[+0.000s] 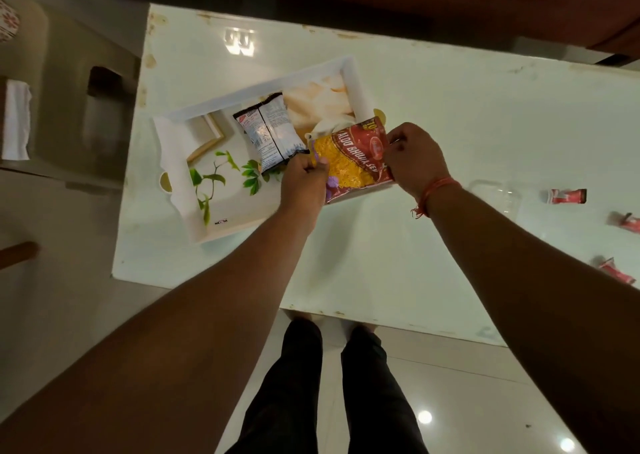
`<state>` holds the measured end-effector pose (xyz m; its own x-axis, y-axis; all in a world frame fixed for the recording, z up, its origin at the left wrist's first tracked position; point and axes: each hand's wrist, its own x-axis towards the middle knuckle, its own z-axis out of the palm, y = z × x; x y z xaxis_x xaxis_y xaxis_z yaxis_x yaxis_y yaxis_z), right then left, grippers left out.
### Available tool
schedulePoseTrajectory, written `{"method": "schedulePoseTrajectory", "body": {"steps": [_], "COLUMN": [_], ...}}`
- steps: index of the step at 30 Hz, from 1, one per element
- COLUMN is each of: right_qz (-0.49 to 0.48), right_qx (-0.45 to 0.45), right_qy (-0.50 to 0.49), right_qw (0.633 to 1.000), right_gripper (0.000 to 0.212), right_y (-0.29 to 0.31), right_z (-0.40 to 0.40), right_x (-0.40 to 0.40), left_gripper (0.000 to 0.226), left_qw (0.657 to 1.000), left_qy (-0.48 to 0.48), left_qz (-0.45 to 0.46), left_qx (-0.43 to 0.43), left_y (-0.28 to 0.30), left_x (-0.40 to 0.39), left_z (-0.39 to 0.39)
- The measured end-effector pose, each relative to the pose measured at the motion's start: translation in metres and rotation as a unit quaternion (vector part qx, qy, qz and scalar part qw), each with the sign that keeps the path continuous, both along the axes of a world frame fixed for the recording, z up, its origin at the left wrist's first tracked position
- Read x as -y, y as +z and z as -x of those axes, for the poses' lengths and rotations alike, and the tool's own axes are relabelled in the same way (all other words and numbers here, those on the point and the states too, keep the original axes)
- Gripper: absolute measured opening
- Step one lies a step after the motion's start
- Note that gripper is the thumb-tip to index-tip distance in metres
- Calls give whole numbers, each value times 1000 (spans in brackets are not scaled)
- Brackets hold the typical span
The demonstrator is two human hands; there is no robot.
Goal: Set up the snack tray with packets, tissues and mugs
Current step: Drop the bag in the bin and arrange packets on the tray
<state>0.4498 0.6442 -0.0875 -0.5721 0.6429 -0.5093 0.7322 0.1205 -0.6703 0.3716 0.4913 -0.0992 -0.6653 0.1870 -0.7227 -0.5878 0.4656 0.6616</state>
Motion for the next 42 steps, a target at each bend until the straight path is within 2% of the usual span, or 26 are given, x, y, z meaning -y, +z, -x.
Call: {"method": "schedulePoseTrajectory", "body": {"steps": [2, 5, 9, 12, 15, 18, 20, 23, 25, 26, 28, 30, 32, 36, 38, 40, 42], "right_qz": [-71, -97, -100, -102, -178, -299, -333, -265, -214, -214, -260, -302, -329, -350, -290, -216, -161], "right_qx": [-8, -20, -16, -13, -39, -73, -99, -108, -86, -63, -15, 12, 24, -16, -41, -85, -129], "right_qy": [6, -1, 0, -8, 12, 116, 203, 278, 322, 362, 460, 518, 520, 474, 440, 382, 313], "right_qw": [997, 995, 995, 995, 983, 944, 916, 917, 918, 905, 849, 800, 787, 808, 849, 894, 927], "right_gripper": [20, 20, 17, 17, 26, 30, 32, 36, 47, 56, 72, 78, 76, 63, 62, 58, 44], "right_y": [1, -5, -12, -15, -13, -2, 4, 3, -3, -7, -17, -24, -29, -28, -17, -4, 7], "right_z": [-2, -4, -7, -8, -8, 6, 23, 50, 71, 81, 96, 106, 110, 118, 123, 127, 129], "right_x": [-2, -5, -6, -5, 0, 17, 33, 58, 72, 77, 85, 94, 101, 100, 92, 80, 63], "left_gripper": [13, 7, 29, 31, 22, 41, 36, 23, 28, 36, 49, 46, 39, 31, 34, 34, 31], "left_qw": [1000, 999, 999, 999, 981, 919, 899, 896, 909, 918, 936, 953, 968, 994, 992, 989, 987], "left_qy": [-5, -10, -20, -35, -149, -259, -250, -155, -96, -81, -98, -142, -150, 1, 84, 98, 96], "left_qz": [7, 23, 24, 21, 60, 138, 150, 180, 200, 208, 195, 144, 90, 0, -38, -21, -22], "left_qx": [26, 45, 20, 5, -105, -262, -328, -375, -352, -329, -275, -226, -180, -105, -83, -109, -123], "left_y": [-8, -21, 3, 5, 4, -2, -3, -1, 1, -4, -9, -13, -9, -3, -1, 2, 6], "left_x": [-4, -12, -22, -22, -13, 9, 25, 44, 54, 57, 60, 62, 62, 66, 66, 63, 56], "left_z": [-2, -3, -5, -4, -10, -21, -21, -8, 10, 20, 41, 57, 64, 71, 73, 75, 78]}}
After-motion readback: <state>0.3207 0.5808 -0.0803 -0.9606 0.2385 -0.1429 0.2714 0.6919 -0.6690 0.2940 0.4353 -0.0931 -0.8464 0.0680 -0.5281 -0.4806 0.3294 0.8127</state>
